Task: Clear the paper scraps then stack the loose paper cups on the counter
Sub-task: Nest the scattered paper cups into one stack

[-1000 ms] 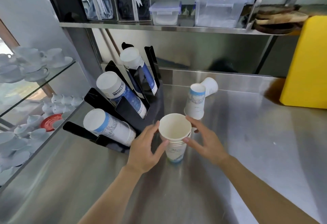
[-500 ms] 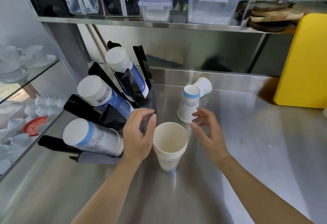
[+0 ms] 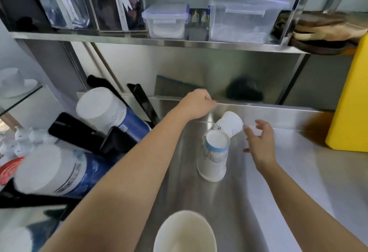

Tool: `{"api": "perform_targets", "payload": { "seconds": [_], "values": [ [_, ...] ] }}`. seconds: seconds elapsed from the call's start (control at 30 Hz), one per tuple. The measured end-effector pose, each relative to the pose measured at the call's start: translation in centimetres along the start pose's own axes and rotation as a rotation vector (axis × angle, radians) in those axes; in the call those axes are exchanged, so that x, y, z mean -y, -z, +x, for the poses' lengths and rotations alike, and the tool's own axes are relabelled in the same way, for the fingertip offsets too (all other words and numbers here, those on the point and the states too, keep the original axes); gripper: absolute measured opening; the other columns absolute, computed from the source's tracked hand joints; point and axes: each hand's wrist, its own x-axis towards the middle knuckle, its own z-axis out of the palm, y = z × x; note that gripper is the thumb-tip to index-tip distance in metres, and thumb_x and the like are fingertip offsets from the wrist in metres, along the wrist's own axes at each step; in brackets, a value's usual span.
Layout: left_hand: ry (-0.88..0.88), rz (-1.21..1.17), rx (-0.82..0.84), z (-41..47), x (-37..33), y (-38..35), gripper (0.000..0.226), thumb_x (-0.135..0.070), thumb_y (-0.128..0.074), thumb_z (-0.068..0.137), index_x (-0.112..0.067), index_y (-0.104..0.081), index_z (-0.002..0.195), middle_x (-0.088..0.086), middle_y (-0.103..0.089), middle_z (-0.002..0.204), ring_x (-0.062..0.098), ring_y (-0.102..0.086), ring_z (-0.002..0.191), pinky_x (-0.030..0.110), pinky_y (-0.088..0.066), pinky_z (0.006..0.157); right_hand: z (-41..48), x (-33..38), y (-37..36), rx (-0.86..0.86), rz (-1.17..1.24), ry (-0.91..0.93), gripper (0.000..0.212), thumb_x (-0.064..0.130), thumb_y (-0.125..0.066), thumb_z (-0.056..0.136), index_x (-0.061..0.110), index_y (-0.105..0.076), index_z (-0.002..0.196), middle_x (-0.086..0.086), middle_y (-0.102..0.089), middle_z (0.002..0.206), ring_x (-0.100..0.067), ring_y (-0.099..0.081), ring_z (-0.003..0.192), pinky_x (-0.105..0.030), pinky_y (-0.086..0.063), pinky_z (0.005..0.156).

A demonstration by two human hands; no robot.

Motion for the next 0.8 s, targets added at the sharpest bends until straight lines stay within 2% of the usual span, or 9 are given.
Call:
{"api": "perform_targets", "payload": {
  "seconds": [0.1, 0.17, 0.23, 0.3, 0.33, 0.4, 0.53, 0.67, 0.8],
  "values": [
    [0.100, 0.143, 0.191, 4.0, 2.7, -2.4, 0.020, -0.029, -0.054, 0.089, -0.009, -0.057, 0.091, 0.009, -0.056, 0.098, 0.022, -0.050, 0.087, 0.030, -0.037, 0.078, 3.4, -1.7, -1.0, 0.051, -0.014, -0.133, 0.052, 0.033, -0.057, 0.088, 0.024, -0.034, 0.134, -0.005, -0.032, 0.143, -0.029, -0.052, 0.111, -0.028, -0.051, 0.049],
    [0.175, 0.189, 0.303, 5.7, 4.2, -3.8, 0.036, -0.033, -0.052, 0.091, -0.001, -0.059, 0.104, 0.011, -0.055, 0.107, 0.025, -0.051, 0.094, 0.031, -0.038, 0.080, 4.8, -2.6, -1.7, 0.103, -0.025, -0.216, 0.056, 0.035, -0.058, 0.087, 0.026, -0.031, 0.136, -0.002, -0.031, 0.146, -0.030, -0.049, 0.116, -0.029, -0.051, 0.049],
    [0.233, 0.148, 0.388, 7.0, 5.5, -5.4, 0.048, -0.044, -0.050, 0.090, -0.001, -0.058, 0.110, 0.012, -0.055, 0.109, 0.027, -0.053, 0.096, 0.030, -0.040, 0.074, 5.8, -3.1, -2.4, 0.125, -0.059, -0.248, 0.062, 0.035, -0.059, 0.086, 0.024, -0.028, 0.139, -0.001, -0.030, 0.146, -0.025, -0.045, 0.117, -0.034, -0.053, 0.055],
    [0.305, 0.135, 0.470, 7.7, 6.5, -7.0, 0.059, -0.056, -0.048, 0.085, -0.004, -0.059, 0.111, 0.018, -0.059, 0.108, 0.028, -0.058, 0.096, 0.030, -0.037, 0.066, 6.5, -3.6, -3.0, 0.133, -0.076, -0.291, 0.061, 0.034, -0.060, 0.086, 0.021, -0.030, 0.137, 0.002, -0.039, 0.136, -0.023, -0.044, 0.114, -0.047, -0.055, 0.078],
    [0.329, 0.133, 0.516, 7.9, 6.9, -7.8, 0.062, -0.060, -0.047, 0.083, -0.005, -0.059, 0.110, 0.021, -0.060, 0.106, 0.027, -0.059, 0.092, 0.030, -0.036, 0.064, 6.7, -3.8, -3.2, 0.143, -0.048, -0.323, 0.053, 0.033, -0.060, 0.086, 0.020, -0.035, 0.131, 0.003, -0.045, 0.121, -0.024, -0.046, 0.107, -0.052, -0.052, 0.087],
    [0.336, 0.115, 0.564, 8.5, 7.7, -9.2, 0.060, -0.063, -0.047, 0.081, -0.009, -0.061, 0.102, 0.014, -0.061, 0.092, 0.024, -0.055, 0.075, 0.029, -0.038, 0.061, 6.9, -4.3, -3.7, 0.173, 0.031, -0.380, 0.034, 0.031, -0.060, 0.086, 0.022, -0.040, 0.112, -0.002, -0.049, 0.105, -0.026, -0.050, 0.098, -0.054, -0.051, 0.091],
    [0.287, 0.037, 0.502, 9.0, 8.0, -9.7, 0.057, -0.058, -0.051, 0.082, -0.007, -0.064, 0.105, 0.005, -0.064, 0.090, 0.020, -0.058, 0.075, 0.027, -0.042, 0.062, 7.0, -4.1, -4.0, 0.191, 0.233, -0.464, 0.036, 0.028, -0.065, 0.082, 0.022, -0.038, 0.104, -0.004, -0.054, 0.094, -0.032, -0.060, 0.104, -0.053, -0.053, 0.091],
    [0.230, -0.059, 0.429, 8.1, 7.2, -8.9, 0.037, -0.050, -0.056, 0.084, -0.015, -0.062, 0.093, -0.001, -0.065, 0.086, 0.010, -0.059, 0.070, 0.020, -0.044, 0.056, 6.6, -2.7, -3.7, 0.177, 0.356, -0.403, 0.037, 0.018, -0.064, 0.084, 0.020, -0.035, 0.107, -0.012, -0.054, 0.117, -0.036, -0.063, 0.104, -0.051, -0.056, 0.084],
    [0.067, -0.108, 0.190, 7.3, 4.3, -5.9, 0.055, -0.058, -0.060, 0.077, -0.016, -0.056, 0.112, -0.003, -0.062, 0.106, 0.015, -0.060, 0.094, 0.031, -0.047, 0.078, 7.1, 2.1, -2.1, 0.134, 0.487, -0.197, 0.043, 0.012, -0.064, 0.083, 0.021, -0.035, 0.114, -0.007, -0.052, 0.123, -0.025, -0.061, 0.101, -0.041, -0.058, 0.075]
  ]
}}
